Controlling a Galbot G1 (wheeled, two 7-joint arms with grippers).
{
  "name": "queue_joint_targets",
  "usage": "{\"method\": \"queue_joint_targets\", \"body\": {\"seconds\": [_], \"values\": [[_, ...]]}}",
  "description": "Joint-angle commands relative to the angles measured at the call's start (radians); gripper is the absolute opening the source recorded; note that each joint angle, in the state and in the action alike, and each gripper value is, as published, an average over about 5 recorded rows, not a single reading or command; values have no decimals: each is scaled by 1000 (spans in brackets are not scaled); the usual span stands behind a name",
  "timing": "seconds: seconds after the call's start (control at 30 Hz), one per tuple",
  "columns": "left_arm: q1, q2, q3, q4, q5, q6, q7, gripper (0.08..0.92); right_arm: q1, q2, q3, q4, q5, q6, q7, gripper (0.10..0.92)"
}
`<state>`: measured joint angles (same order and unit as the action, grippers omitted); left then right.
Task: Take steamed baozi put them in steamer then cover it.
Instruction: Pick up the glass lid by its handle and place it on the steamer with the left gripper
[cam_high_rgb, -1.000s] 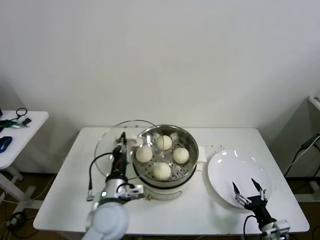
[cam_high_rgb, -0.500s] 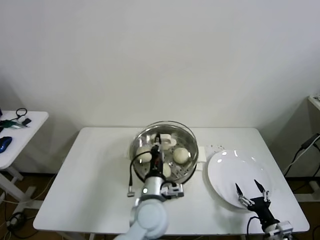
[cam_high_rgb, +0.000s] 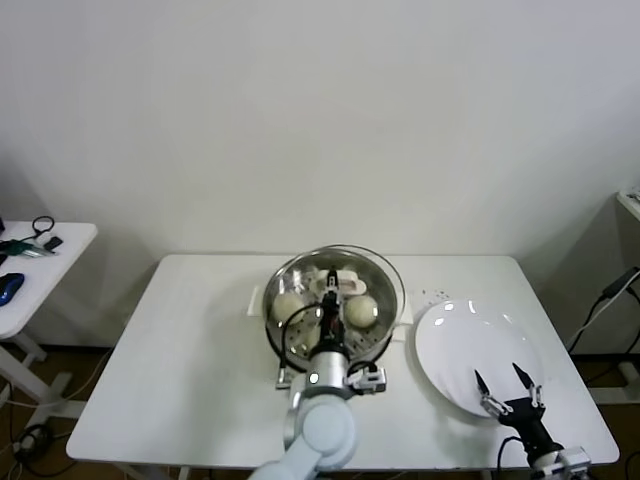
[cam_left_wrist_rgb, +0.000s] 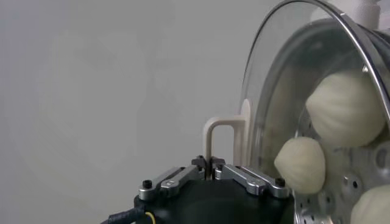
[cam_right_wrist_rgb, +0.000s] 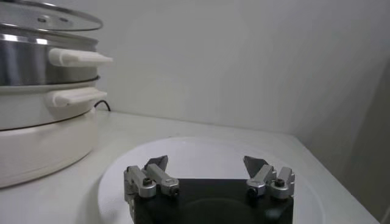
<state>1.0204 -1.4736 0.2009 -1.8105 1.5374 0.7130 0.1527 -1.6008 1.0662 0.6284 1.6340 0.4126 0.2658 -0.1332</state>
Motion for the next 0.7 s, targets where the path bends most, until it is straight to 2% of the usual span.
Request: {"method": "queue_joint_targets", "body": {"seconds": [0.03,0.7], "values": [[-17,-34,22,40,21,8,-5,136,1,-2,1,-2,3,2,-1,823],[12,29,-19,21,66,-18,41,136,0,5,-2,5,-10,4,-7,823]]}}
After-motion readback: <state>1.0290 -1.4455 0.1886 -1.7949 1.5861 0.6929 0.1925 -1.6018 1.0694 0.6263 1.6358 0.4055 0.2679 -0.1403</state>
